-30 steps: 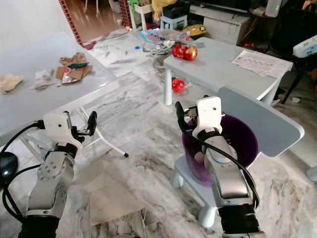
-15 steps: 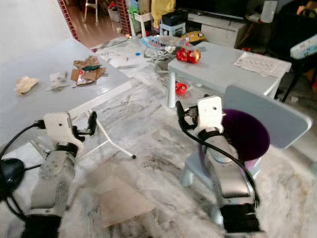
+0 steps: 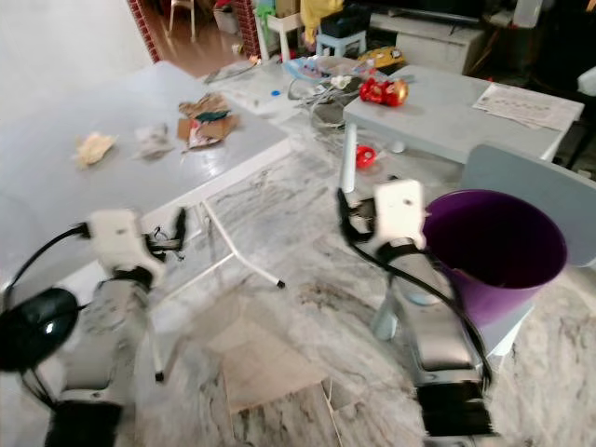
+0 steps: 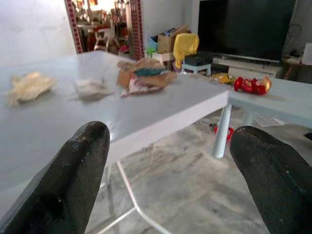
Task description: Picking trash to rubbish bin
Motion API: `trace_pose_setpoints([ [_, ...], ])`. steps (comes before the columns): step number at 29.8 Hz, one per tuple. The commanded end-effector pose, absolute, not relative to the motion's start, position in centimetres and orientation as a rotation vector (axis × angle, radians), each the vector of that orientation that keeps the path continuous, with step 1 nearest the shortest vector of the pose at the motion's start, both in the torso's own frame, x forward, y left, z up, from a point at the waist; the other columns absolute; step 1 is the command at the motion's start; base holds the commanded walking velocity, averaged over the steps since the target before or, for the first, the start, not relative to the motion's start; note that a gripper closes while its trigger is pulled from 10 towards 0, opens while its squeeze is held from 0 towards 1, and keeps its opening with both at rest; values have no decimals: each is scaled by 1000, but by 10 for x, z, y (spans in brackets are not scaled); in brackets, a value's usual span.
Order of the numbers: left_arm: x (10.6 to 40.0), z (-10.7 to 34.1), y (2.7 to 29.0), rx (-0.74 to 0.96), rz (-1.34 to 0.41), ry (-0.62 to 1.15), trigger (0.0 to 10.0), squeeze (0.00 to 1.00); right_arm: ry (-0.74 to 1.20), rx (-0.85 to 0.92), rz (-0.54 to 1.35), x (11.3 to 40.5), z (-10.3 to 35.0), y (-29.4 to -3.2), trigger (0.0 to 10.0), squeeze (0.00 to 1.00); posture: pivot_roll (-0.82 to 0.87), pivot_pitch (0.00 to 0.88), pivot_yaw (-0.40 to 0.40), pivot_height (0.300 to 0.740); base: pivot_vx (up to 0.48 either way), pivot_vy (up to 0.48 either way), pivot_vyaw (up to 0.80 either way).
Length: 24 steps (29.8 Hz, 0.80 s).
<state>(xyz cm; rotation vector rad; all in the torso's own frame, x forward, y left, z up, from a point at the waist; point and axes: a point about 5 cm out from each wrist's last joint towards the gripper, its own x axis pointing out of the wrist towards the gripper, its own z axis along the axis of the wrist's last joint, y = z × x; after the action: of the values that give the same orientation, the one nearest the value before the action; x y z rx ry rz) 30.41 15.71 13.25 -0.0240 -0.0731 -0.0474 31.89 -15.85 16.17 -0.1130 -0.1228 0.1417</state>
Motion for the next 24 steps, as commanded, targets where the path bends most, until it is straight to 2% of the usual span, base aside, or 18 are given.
trace_pose_setpoints([
  [1,305,140,164,-7,-26,-99,10000,0,-152,-118,173,320,168,-149,10000,0,-62,62,93,740,0,0,800],
  [19,311,148,157,-21,-31,-142,10000,0,-170,-106,180,325,172,-146,10000,0,-64,66,86,740,0,0,799],
  [24,312,149,158,-39,-31,-151,10000,0,-187,-103,190,327,177,-143,10000,0,-66,64,84,740,0,0,116],
])
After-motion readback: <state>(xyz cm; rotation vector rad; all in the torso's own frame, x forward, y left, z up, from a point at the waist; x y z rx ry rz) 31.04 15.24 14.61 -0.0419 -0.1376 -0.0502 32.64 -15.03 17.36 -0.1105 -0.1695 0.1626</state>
